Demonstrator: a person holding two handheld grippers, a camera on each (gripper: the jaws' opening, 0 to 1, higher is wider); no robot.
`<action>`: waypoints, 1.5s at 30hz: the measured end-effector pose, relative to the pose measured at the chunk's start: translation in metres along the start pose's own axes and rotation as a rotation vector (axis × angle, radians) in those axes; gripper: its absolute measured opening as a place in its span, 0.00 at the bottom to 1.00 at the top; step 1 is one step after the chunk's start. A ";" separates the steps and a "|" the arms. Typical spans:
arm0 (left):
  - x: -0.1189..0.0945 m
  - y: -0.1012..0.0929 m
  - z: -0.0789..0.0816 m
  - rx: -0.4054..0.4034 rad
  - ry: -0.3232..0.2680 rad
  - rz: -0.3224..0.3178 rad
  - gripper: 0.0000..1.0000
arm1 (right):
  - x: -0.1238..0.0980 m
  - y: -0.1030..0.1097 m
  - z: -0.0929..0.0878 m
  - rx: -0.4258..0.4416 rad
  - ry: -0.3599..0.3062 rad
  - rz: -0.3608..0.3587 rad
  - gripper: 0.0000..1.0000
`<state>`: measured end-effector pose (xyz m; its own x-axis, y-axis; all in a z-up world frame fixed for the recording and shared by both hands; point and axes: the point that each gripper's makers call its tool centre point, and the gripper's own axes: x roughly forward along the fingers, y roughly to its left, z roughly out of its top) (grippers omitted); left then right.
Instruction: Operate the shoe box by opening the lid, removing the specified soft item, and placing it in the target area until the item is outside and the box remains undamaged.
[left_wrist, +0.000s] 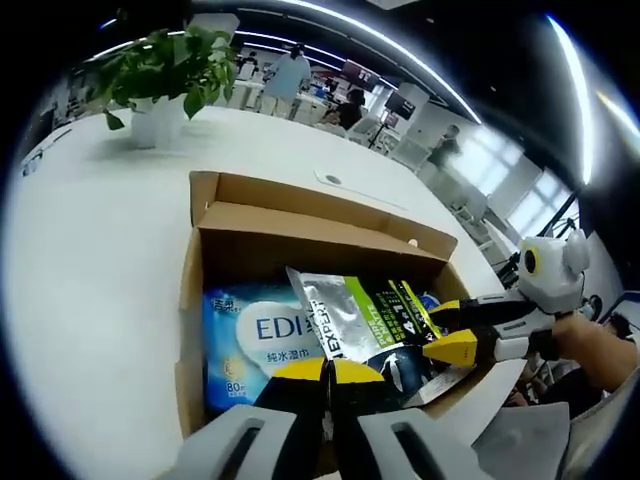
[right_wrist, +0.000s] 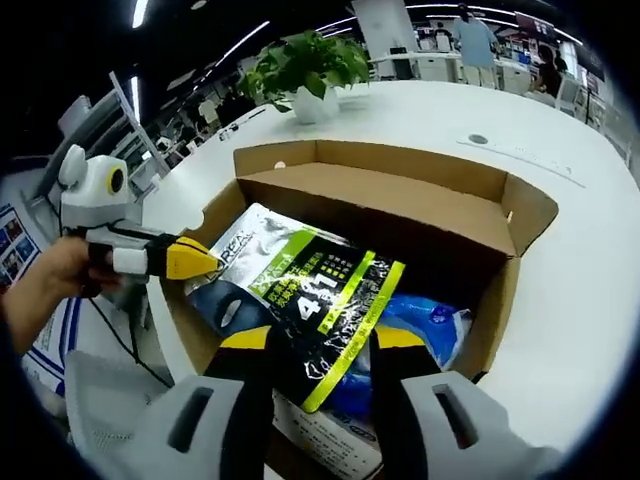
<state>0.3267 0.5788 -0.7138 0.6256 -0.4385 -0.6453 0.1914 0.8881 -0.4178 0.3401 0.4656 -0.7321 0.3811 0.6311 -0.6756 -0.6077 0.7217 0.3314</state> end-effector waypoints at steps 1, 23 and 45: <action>-0.001 0.001 0.001 0.002 -0.002 0.004 0.00 | -0.002 -0.001 0.001 0.003 -0.009 -0.004 0.27; -0.008 -0.020 0.009 0.070 -0.012 -0.014 0.00 | -0.033 0.003 0.007 0.099 -0.120 0.007 0.01; 0.029 -0.105 0.013 0.211 0.045 -0.150 0.00 | -0.112 -0.056 0.001 0.217 -0.209 -0.166 0.00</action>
<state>0.3347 0.4749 -0.6798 0.5446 -0.5691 -0.6161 0.4360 0.8196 -0.3716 0.3324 0.3548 -0.6747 0.6109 0.5280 -0.5899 -0.3713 0.8492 0.3756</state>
